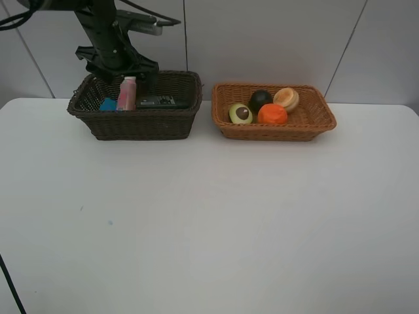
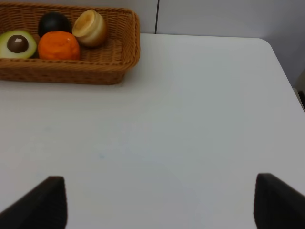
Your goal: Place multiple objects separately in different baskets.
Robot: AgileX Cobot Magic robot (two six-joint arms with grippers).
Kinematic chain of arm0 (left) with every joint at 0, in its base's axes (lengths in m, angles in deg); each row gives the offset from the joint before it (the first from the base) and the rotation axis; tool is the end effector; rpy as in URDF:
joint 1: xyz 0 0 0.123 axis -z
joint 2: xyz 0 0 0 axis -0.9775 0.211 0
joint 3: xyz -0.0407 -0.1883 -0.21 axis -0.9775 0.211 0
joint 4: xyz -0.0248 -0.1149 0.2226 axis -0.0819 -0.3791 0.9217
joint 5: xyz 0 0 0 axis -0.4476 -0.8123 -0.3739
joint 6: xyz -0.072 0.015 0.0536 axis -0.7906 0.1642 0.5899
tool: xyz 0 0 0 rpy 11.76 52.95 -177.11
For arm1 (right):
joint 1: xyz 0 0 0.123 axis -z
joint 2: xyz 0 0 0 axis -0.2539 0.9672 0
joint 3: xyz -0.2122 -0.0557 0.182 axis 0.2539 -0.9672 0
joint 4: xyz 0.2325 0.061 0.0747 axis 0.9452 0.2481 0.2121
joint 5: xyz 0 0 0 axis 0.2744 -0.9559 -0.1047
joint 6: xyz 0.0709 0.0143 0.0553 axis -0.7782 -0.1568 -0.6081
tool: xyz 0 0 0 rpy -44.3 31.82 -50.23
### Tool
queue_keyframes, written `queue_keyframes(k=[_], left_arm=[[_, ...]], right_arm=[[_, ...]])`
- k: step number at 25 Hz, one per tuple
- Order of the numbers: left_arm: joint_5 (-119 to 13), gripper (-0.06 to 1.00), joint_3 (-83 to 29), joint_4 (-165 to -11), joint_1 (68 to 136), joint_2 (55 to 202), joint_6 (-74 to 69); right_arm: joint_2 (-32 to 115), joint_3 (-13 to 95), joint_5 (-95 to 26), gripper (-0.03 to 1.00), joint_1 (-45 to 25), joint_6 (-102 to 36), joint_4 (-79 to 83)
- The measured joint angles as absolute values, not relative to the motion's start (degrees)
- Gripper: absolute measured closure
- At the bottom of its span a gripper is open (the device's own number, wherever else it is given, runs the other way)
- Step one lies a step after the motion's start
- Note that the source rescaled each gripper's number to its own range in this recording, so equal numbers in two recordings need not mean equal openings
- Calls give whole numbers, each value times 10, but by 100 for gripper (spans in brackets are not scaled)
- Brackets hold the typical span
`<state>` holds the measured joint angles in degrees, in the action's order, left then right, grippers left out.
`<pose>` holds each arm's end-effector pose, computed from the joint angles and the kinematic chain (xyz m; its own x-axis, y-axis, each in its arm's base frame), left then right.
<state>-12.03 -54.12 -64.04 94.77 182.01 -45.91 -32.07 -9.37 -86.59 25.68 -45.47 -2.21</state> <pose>0.4755 -0.1326 0.2044 -0.8314 0.2158 -0.5120 0.1964 0.9762 0.0925 -0.0069 0.0069 0.2822 -0.4491 -0.0648 -0.8911 0.0707 0.9917 -0.1077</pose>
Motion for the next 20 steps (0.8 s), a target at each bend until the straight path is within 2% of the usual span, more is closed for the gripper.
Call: queue_keyframes(k=[12,20], left_arm=[[-81,-6,-541,-640,948,1804,-459],[-1,-6,-541,-604,948,1661,-447]], right_arm=[[-321,-94,-866,-2,257,-455,-22],[-321,-94,-866,-2,257,-455,-22]])
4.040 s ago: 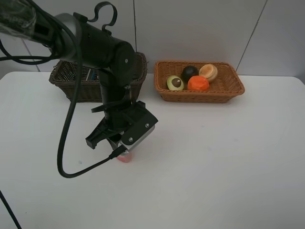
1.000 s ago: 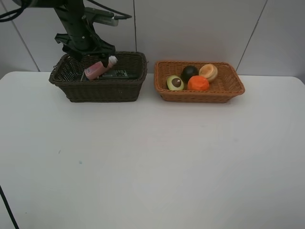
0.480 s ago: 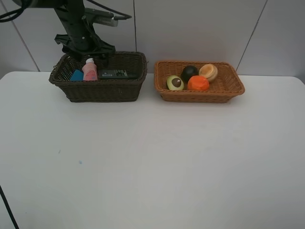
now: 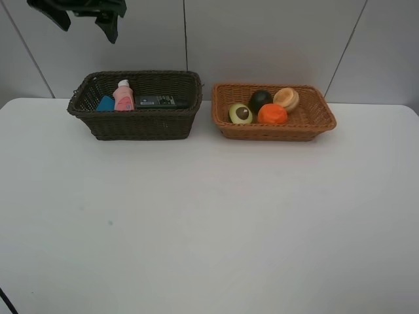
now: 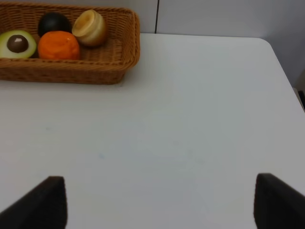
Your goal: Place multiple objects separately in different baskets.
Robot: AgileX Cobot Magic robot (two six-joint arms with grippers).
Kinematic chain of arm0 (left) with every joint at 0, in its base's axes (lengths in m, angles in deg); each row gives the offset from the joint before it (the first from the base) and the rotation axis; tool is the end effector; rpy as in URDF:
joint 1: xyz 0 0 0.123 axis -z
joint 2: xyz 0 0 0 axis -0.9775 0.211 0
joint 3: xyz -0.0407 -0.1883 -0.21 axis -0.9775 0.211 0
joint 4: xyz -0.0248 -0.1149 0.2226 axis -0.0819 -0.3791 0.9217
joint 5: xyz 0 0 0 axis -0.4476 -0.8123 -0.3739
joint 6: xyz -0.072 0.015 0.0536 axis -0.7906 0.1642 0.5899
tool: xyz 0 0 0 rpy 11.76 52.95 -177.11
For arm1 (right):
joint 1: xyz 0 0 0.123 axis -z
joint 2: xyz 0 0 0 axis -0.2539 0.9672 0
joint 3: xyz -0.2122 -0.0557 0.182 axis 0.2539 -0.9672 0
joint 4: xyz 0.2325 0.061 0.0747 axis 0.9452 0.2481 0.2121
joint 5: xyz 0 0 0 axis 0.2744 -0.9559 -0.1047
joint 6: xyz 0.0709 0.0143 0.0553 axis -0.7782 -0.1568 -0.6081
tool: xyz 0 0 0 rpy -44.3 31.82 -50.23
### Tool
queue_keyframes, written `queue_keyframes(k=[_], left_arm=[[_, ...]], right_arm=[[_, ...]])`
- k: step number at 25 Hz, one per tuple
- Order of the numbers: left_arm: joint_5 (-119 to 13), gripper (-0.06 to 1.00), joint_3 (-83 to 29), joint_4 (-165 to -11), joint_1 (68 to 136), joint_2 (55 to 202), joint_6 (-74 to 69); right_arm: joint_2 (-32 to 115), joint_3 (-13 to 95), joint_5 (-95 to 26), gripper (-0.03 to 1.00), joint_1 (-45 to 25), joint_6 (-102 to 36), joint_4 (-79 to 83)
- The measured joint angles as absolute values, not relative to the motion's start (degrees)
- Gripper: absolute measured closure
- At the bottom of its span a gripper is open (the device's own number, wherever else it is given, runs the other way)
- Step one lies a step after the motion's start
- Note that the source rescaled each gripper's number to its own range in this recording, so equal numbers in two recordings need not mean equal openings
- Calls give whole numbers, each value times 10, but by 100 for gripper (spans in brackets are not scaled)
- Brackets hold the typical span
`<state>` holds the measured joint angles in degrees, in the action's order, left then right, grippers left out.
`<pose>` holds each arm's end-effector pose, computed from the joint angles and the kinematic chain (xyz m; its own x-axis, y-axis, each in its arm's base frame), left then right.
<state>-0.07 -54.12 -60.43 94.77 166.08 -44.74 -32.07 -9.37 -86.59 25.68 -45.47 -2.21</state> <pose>0.4241 -0.1097 0.3258 -0.7867 0.2296 -0.5730 0.1659 0.9727 0.1621 -0.0069 0.0069 0.2822 -0.4491 -0.0648 -0.8911 0.0707 0.9917 -0.1077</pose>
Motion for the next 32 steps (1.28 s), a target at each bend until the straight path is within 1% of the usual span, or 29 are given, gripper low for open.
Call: queue_keyframes(k=[6,9,13,18,25,29,32], left_arm=[[109,-6,-536,-524,961,1516,-442],[120,-6,-513,-482,971,1439,-441],[120,-6,-449,-447,975,1329,-441],[120,-6,-336,-428,976,1177,-459],[120,-6,-126,-429,976,929,-529],[120,-6,-32,-445,975,815,-549],[120,-6,22,-471,947,757,-559]], right_arm=[[-321,-94,-866,-2,257,-455,-22],[-321,-94,-866,-2,257,-455,-22],[-321,-94,-866,-2,257,-455,-22],[-321,-94,-866,-2,257,-455,-22],[-321,-94,-866,-2,257,-455,-22],[-321,-94,-866,-2,257,-455,-22],[-321,-94,-866,-2,257,-455,-22]])
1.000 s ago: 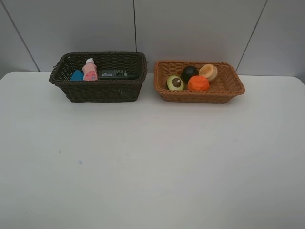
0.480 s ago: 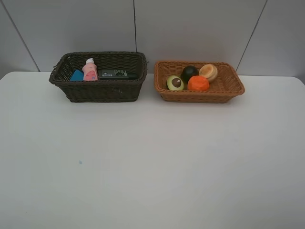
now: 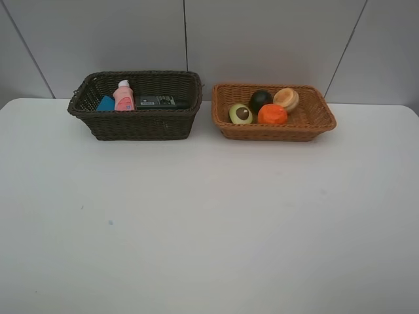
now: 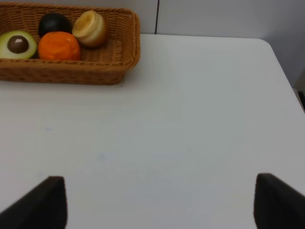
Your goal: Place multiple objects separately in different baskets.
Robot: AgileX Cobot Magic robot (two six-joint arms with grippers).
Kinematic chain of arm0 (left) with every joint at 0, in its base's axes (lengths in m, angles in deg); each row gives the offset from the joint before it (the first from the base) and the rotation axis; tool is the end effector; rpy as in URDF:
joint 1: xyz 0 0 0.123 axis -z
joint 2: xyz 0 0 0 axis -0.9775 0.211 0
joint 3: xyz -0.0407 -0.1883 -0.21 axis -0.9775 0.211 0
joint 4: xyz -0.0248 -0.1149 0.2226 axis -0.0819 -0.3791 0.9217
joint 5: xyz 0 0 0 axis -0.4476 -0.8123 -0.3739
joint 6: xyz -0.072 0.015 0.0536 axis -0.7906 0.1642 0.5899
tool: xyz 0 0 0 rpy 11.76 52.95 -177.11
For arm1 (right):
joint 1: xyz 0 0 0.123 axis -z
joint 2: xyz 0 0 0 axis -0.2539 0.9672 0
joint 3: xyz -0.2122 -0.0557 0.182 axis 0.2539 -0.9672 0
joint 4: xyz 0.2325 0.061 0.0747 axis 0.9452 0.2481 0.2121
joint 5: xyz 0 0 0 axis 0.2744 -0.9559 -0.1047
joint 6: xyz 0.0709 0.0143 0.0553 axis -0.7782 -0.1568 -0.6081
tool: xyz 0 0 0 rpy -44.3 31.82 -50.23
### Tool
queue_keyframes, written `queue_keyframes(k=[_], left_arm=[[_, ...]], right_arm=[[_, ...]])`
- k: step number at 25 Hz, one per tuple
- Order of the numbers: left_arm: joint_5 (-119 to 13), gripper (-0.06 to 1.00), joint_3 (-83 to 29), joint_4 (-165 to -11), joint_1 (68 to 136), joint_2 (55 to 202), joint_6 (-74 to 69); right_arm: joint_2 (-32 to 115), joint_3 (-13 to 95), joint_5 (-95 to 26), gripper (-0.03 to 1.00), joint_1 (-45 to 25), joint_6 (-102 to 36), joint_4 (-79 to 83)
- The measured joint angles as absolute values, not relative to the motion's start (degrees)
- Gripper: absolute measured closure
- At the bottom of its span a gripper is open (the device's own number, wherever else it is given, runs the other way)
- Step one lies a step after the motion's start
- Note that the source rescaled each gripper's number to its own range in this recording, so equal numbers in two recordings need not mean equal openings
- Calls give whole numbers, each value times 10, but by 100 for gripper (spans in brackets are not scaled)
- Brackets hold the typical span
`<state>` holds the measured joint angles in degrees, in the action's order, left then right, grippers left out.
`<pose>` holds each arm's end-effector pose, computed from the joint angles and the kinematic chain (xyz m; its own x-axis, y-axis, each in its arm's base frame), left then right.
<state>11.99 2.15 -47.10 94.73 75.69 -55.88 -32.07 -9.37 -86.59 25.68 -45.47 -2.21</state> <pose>0.0226 0.0341 0.3766 -0.4801 -0.0008 -0.8772 -0.1651 0.9822 0.0894 -0.0069 0.0069 0.2822 -0.4491 -0.0648 -0.8911 0.0707 0.9917 -0.1077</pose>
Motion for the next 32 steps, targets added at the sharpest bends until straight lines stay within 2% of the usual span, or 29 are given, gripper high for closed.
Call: queue_keyframes(k=[6,12,19,32], left_arm=[[120,-6,88,-562,811,704,-512],[106,-6,151,-650,738,653,-454],[60,-6,231,-688,736,563,-447],[44,-6,234,-699,774,551,-432]], right_arm=[[-321,-94,-866,-2,257,-455,-22],[-321,-94,-866,-2,257,-455,-22],[-321,-94,-866,-2,257,-455,-22],[-321,-94,-866,-2,257,-455,-22]])
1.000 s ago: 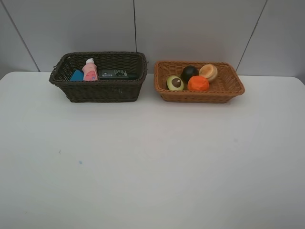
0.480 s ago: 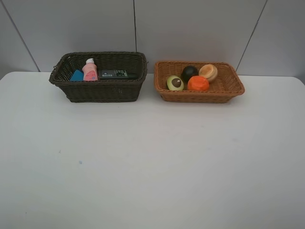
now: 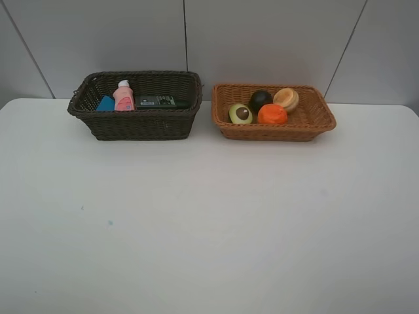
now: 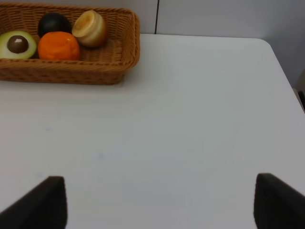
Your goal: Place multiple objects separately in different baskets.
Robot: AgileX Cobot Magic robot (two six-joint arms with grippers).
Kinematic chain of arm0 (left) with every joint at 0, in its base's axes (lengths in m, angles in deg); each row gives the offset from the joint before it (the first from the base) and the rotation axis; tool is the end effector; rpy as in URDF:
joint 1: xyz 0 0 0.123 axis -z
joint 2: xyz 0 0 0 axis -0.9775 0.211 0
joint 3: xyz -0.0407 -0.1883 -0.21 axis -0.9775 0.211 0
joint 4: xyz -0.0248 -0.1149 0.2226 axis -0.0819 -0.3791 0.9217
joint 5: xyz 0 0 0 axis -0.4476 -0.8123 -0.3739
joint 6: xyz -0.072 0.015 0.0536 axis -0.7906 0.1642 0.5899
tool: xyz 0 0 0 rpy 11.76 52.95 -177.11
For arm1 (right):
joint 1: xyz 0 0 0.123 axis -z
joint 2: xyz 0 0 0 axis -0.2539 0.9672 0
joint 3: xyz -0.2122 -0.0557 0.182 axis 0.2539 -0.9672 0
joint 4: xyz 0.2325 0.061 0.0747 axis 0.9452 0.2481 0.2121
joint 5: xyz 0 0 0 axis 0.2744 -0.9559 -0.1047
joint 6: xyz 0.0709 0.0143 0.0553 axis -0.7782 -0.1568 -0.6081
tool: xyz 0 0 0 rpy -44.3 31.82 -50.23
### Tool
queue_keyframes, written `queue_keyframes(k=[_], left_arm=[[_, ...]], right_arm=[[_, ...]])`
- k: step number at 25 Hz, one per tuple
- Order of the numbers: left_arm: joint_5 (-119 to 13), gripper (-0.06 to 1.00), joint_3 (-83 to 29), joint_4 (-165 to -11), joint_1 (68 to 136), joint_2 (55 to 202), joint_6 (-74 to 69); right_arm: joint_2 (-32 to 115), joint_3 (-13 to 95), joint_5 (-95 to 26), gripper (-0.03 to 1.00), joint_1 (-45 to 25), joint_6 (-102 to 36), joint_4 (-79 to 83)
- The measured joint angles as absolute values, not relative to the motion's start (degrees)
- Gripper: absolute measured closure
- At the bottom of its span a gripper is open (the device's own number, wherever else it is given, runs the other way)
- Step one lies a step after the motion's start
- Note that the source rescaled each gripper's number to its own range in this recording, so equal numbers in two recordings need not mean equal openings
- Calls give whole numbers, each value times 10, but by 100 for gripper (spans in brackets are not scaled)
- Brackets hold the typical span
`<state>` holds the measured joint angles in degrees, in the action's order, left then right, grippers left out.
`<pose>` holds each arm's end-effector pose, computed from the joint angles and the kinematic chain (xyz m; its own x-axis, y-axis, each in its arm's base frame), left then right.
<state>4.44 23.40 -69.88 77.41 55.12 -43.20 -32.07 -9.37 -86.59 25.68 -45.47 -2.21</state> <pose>-0.0069 0.0065 0.2792 -0.4461 -0.0836 -0.8911 -0.1073 0.9934 -0.0395 -0.0069 0.0069 0.2822 -0.4491 -0.0648 -0.8911 0.0707 0.9917 -0.1077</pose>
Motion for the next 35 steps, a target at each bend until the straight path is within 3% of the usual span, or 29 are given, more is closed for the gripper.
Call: queue_keyframes(k=[35], left_arm=[[44,-6,234,-699,776,551,-430]], right_arm=[[-321,-94,-866,-2,257,-455,-22]])
